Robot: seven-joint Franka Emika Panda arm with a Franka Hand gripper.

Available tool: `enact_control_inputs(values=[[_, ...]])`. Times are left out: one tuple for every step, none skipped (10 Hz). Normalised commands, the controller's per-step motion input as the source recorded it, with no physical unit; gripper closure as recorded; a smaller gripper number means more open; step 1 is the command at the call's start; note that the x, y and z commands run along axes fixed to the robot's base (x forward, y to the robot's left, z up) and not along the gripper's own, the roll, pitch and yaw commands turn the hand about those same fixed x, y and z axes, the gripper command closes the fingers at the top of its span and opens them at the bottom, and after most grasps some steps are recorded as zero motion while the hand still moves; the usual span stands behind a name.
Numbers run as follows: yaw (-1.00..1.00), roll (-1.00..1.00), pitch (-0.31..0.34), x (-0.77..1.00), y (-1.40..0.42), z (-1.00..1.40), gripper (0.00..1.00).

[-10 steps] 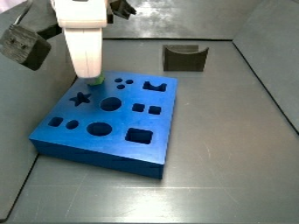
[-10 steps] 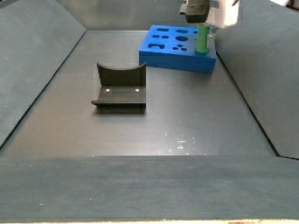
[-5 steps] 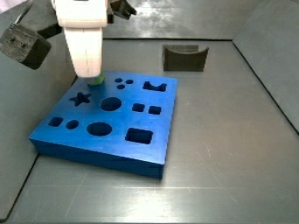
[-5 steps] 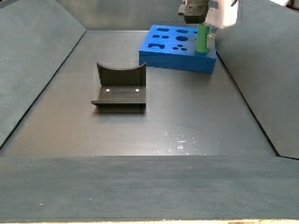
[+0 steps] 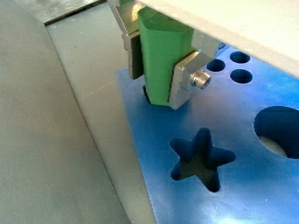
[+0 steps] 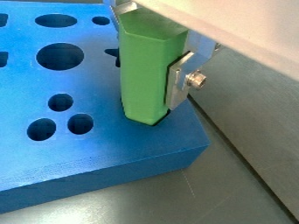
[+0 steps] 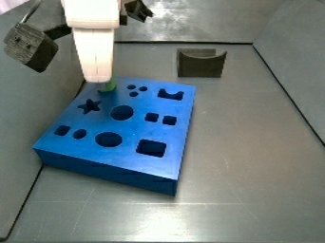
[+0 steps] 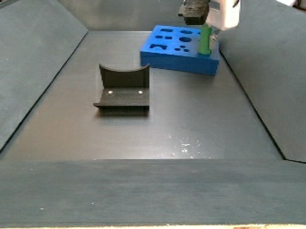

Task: Pick up the hexagon object. Move up. Move to above the board. Insert the hexagon object.
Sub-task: Insert the hexagon object.

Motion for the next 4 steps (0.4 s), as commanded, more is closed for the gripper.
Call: enact_control_inputs(values=[[-0.04,-0.23,-0.02,0.03,0.03,-0.03,1.0],[0.0,0.0,-0.02,0.0,0.0,0.0,1.0],[0.0,0.0,-0.12,0.0,0.0,-0.04,1.0],[0.0,0.08,-0.006,0.07,0.0,-0.1,1.0]])
